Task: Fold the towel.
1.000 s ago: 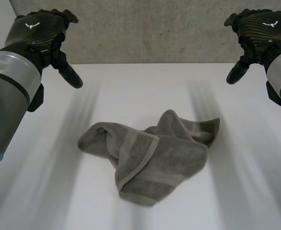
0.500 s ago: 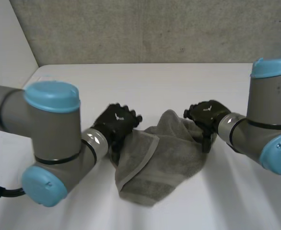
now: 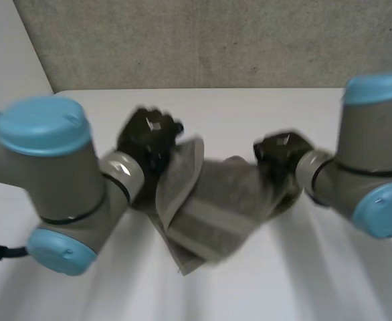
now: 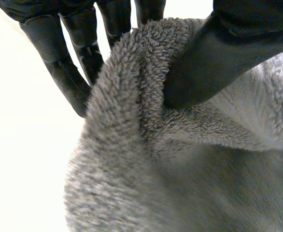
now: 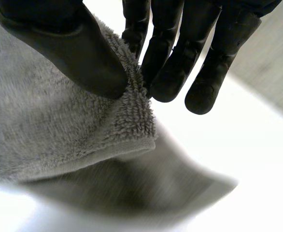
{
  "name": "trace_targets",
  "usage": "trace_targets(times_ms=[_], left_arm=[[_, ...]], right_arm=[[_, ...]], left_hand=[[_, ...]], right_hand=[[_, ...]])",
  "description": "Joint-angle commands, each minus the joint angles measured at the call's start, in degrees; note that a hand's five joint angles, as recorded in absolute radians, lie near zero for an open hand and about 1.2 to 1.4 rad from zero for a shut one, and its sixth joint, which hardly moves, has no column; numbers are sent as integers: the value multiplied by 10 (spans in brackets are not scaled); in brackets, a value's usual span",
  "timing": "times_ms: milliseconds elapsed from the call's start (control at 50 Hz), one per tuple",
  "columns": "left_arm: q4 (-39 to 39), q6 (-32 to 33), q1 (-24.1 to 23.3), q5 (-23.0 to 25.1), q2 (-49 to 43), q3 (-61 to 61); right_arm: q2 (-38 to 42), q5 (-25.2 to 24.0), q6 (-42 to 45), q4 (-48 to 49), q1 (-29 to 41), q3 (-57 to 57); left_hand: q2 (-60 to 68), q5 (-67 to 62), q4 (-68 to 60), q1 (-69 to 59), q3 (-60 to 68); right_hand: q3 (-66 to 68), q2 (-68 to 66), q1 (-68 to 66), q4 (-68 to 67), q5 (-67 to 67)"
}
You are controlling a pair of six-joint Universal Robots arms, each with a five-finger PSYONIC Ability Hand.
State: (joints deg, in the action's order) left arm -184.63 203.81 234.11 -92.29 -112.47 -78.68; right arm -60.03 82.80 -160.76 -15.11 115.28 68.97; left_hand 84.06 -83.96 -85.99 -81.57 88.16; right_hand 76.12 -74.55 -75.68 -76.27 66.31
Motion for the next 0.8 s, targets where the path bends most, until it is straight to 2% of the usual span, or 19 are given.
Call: trace_targets(times_ms=[20,60,240,300,340,400,500,620,680,720,740,780,800], left_arm=[[-11,-135,4,-44,143,22],[-5,-181,10,-55,194,55],[-6,-182,20,-55,298,100],[-5,-164,36,-56,305,108],[-5,-153,45,-55,304,107],[-4,-125,55,-56,295,102],[-8,-60,59,-60,249,88],[-8,-40,65,-52,209,88],[-9,-40,53,-50,175,92],[-9,-40,41,-50,149,98],[-11,-40,14,-49,112,108],[-10,-40,-40,-52,40,140],[-10,-40,-40,-52,40,140]], right_arm=[[-197,-15,-89,35,-17,-31],[-215,-20,-101,35,-22,-41],[-243,-49,-177,46,-19,-34],[-222,-67,-190,57,-11,-20],[-169,-67,-196,82,19,-20],[-121,-62,-195,89,49,-32],[-62,-63,-196,88,59,-43],[-32,-62,-197,89,55,-46],[-32,-54,-196,89,53,-49],[-26,-40,-188,88,27,-61],[-26,-40,-188,88,27,-61],[-25,-36,-177,88,-21,-59],[-25,-36,-177,88,-22,-59]], left_hand=[[-41,140,60,16,-82],[-41,140,60,16,-82],[-41,140,60,16,-82],[-41,140,60,16,-82],[-41,140,60,16,-82],[-41,140,60,16,-82],[-41,140,60,16,-82],[-41,140,60,16,-82],[-41,140,60,16,-82],[-41,140,60,16,-82],[-41,140,60,16,-82],[-41,140,60,16,-82],[-41,140,60,16,-82]], right_hand=[[39,-54,-43,-37,37],[39,-54,-43,-37,37],[39,-54,-43,-37,37],[39,-54,-43,-37,37],[39,-54,-43,-37,37],[39,-54,-43,-37,37],[39,-54,-43,-37,37],[39,-54,-43,-37,37],[39,-54,-43,-37,37],[39,-54,-43,-37,37],[39,-54,-43,-37,37],[39,-54,-43,-37,37],[39,-54,-43,-37,37]])
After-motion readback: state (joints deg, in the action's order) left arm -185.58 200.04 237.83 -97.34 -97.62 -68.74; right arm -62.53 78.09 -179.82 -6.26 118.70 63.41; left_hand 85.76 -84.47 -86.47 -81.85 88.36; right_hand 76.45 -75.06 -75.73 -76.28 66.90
